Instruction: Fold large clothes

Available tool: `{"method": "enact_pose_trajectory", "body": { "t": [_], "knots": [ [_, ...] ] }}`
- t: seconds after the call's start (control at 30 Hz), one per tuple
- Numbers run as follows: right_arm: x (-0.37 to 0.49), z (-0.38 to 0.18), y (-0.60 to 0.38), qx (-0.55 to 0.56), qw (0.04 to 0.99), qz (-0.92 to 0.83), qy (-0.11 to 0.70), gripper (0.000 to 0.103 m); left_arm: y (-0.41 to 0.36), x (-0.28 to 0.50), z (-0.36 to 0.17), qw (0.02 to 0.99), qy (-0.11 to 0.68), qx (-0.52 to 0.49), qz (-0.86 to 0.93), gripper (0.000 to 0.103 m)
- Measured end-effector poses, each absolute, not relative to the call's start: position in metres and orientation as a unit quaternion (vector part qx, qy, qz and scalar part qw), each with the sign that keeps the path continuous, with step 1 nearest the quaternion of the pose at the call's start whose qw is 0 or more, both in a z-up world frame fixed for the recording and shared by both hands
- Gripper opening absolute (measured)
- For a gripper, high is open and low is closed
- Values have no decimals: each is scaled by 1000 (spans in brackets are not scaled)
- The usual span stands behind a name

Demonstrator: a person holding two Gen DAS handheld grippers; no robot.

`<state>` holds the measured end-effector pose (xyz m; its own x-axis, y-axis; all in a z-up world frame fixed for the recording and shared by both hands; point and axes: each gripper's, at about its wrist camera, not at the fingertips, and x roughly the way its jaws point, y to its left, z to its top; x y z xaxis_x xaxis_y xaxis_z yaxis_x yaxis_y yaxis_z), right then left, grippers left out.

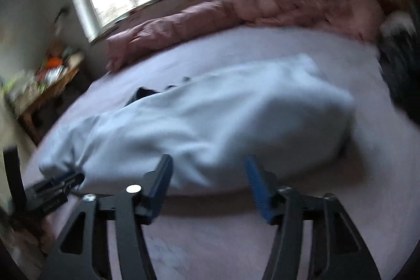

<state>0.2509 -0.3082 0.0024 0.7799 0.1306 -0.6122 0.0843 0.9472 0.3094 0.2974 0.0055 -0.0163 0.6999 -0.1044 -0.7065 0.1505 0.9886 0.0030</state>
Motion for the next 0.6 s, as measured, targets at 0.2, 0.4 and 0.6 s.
{"method": "enact_pose_trajectory", "body": {
  "t": [0.2, 0.4, 0.6],
  "knots": [
    [252, -14, -355, 264, 901, -23, 343, 79, 3, 296, -16, 922, 380, 35, -66, 39],
    [263, -26, -384, 344, 886, -34, 310, 81, 0, 296, -15, 923, 378, 42, -63, 44],
    [277, -32, -381, 357, 888, -23, 290, 69, -2, 295, -14, 923, 376, 46, -59, 45]
  ]
}}
